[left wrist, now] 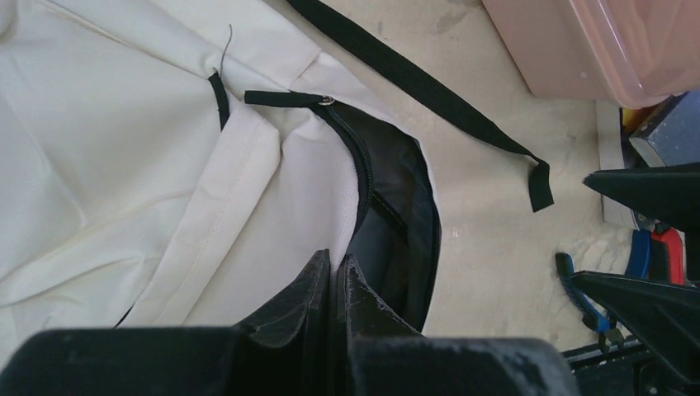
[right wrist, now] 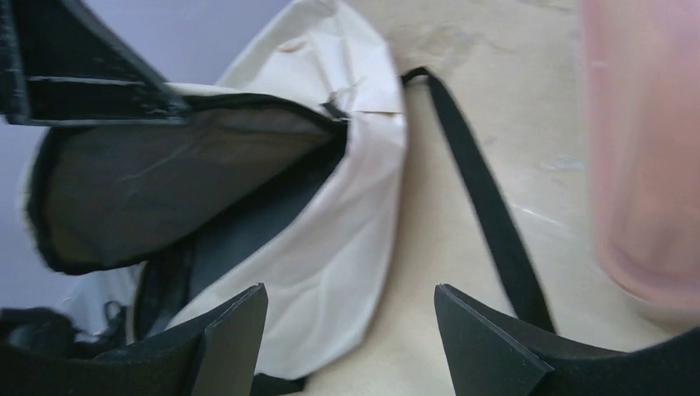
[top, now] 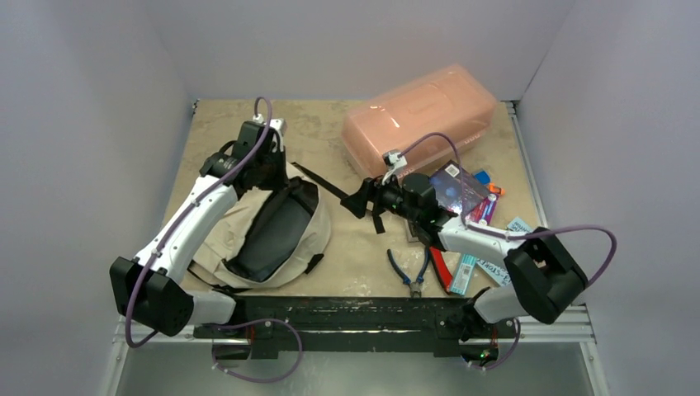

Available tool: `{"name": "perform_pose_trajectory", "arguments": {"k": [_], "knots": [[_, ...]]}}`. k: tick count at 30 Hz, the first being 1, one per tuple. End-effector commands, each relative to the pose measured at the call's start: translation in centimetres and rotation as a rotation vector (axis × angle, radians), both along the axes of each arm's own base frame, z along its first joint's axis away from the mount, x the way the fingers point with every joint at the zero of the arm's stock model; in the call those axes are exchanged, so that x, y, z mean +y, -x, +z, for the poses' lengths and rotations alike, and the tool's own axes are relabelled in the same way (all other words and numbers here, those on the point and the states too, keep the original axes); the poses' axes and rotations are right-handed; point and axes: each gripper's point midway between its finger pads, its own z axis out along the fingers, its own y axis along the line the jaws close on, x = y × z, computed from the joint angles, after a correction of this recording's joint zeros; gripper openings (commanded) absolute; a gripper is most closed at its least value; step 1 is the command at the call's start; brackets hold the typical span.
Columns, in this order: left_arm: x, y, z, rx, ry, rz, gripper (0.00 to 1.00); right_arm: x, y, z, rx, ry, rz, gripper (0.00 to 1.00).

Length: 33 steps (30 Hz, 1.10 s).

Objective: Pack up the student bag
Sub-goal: Unzip the student bag at the center of the board.

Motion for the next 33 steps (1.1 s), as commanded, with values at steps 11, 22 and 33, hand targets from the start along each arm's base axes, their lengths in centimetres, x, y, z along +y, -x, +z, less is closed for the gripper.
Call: {"name": "perform_pose_trajectory", "arguments": {"k": [11, 22, 33], "knots": [[-0.5, 3.5, -4.3, 0.087, 0.041, -0.054, 0.32, 10.9, 1.8, -4.9, 0.247, -0.046, 0.189, 0.79], [-3.8, 9.4, -5.7, -0.056, 0.073, -0.147, 0.66, 11.4, 0.9, -6.0, 0.293, -0.039, 0.168, 0.69], [-2.4, 10.1, -9.0, 0.014, -0.406, -0.155, 0.79, 8.8, -0.5, -5.8, 0.315, -0.083, 0.112, 0.76]]}}
